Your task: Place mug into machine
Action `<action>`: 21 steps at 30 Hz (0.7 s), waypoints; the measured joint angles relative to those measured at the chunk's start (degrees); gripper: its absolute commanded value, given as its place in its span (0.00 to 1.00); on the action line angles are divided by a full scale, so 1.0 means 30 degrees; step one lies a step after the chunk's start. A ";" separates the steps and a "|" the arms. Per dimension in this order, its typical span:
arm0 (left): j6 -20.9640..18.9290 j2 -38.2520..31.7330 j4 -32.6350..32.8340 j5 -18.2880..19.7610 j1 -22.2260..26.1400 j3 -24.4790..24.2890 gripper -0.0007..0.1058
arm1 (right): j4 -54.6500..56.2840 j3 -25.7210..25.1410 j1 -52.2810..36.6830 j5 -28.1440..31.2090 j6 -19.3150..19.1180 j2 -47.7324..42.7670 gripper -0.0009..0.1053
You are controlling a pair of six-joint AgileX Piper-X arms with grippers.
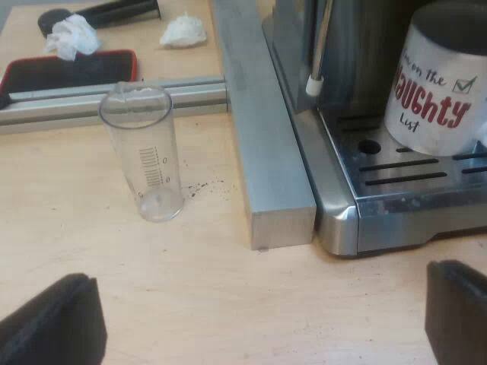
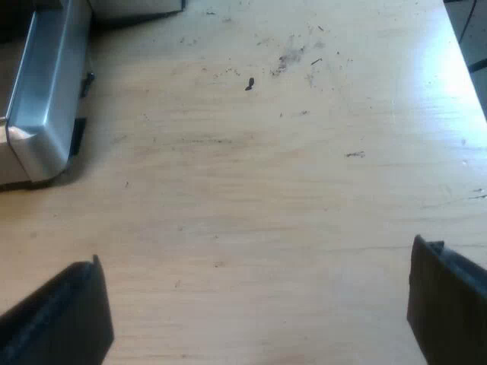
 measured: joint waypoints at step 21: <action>0.0020 0.0000 0.0000 0.0000 0.0000 0.0002 0.82 | -0.0292 0.0077 0.0000 0.0000 0.0000 0.0000 0.77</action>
